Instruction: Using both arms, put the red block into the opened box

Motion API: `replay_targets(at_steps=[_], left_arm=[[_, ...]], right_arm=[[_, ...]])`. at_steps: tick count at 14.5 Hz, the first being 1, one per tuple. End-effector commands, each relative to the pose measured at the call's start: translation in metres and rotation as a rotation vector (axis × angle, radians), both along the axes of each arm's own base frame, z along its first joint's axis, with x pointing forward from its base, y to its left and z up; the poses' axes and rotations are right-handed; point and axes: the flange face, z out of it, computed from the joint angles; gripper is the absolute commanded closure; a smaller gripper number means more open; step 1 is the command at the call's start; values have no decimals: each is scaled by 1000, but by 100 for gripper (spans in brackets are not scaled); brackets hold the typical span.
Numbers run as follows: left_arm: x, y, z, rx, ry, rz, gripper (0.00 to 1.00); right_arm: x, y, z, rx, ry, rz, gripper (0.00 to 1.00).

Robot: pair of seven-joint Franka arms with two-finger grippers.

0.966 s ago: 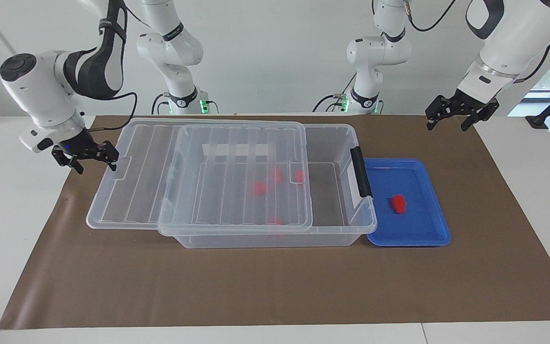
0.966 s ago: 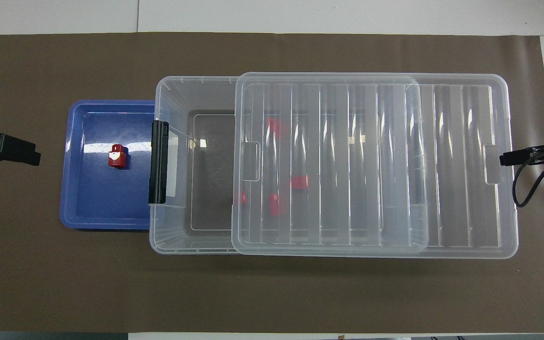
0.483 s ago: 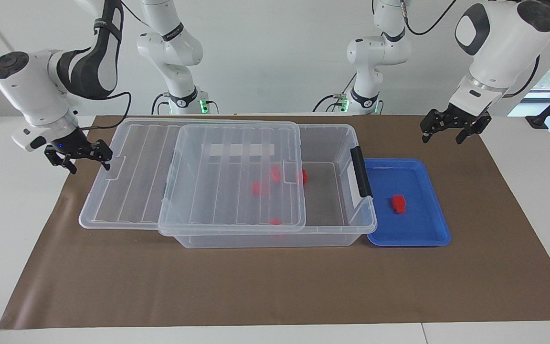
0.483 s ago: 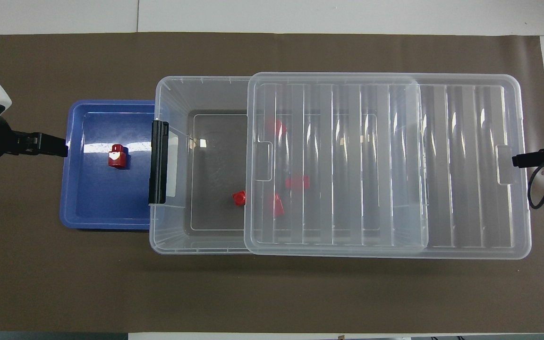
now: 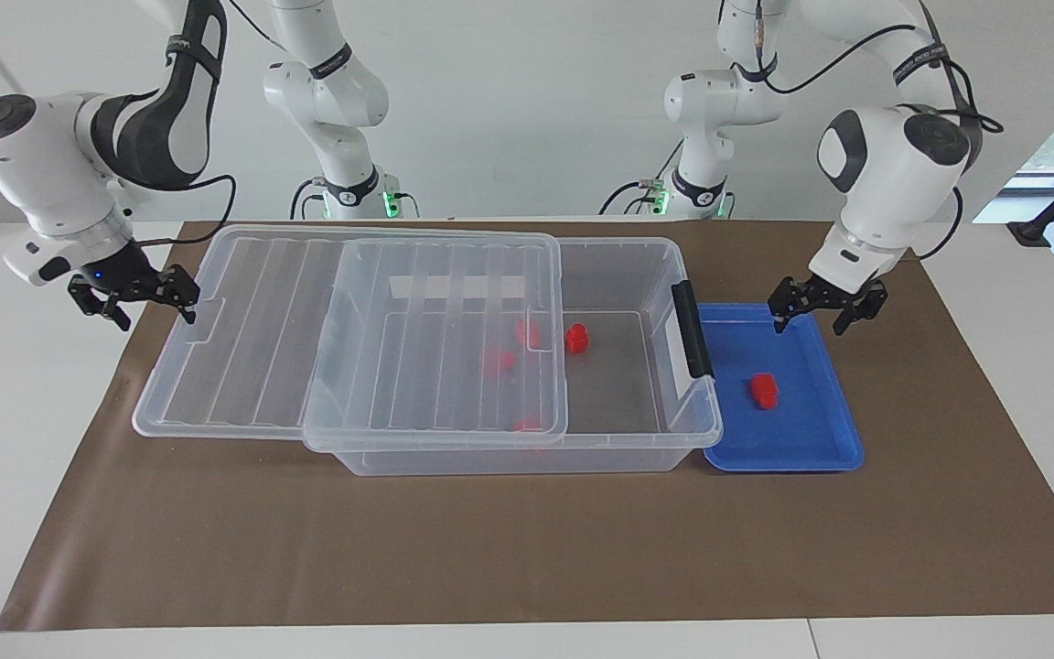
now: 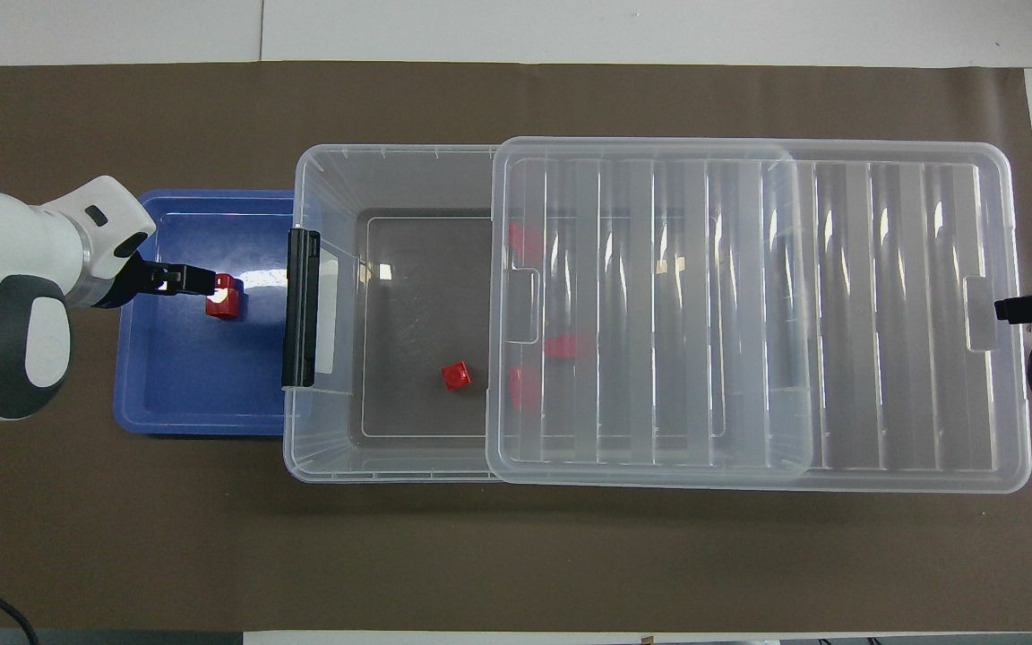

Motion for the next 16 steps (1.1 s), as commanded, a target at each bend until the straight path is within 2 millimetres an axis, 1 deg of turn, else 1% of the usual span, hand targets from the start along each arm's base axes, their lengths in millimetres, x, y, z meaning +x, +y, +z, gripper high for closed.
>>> replay_targets(at_steps=[1, 2, 3, 4, 6, 8, 9, 10, 11, 12, 13, 14, 15, 16], left_arm=[[-11, -6, -39, 6, -48, 11, 0], [-11, -5, -52, 6, -45, 12, 0], [-9, -5, -56, 5, -49, 12, 0], [-9, -5, -65, 5, -42, 12, 0], [-8, -6, -76, 6, -29, 12, 0], [-9, -5, -77, 7, -23, 11, 5], [-11, -5, -79, 7, -19, 14, 15], [-15, -4, -83, 8, -9, 17, 45], [-17, -4, -84, 9, -6, 15, 87], [-16, -2, -82, 9, -6, 12, 100], [-16, -3, -83, 9, -5, 10, 100], [-15, -4, -82, 9, -8, 13, 100], [-14, -3, -79, 8, -11, 15, 100], [-14, -1, -76, 9, -11, 17, 100]], right_arm=[[-4, -10, 0, -18, -15, 17, 0], [-4, -10, 0, -18, -15, 17, 0], [-5, -11, 0, -18, -14, 17, 0], [-5, -14, 0, -18, -13, 17, 0], [-6, -15, 0, -21, -19, 23, 0], [-6, -18, 0, -22, -19, 30, 0], [-6, -18, 0, -22, -19, 30, 0], [-6, -17, 0, -22, -19, 30, 0], [-6, -16, 0, -20, -16, 30, 0], [-4, -11, 2, -17, -9, 37, 0], [1, -6, 12, -17, -9, 43, 0], [9, 5, 21, -7, 15, 55, 0], [20, 22, 36, -1, 27, 48, 0], [24, 30, 54, 6, 32, 17, 0]])
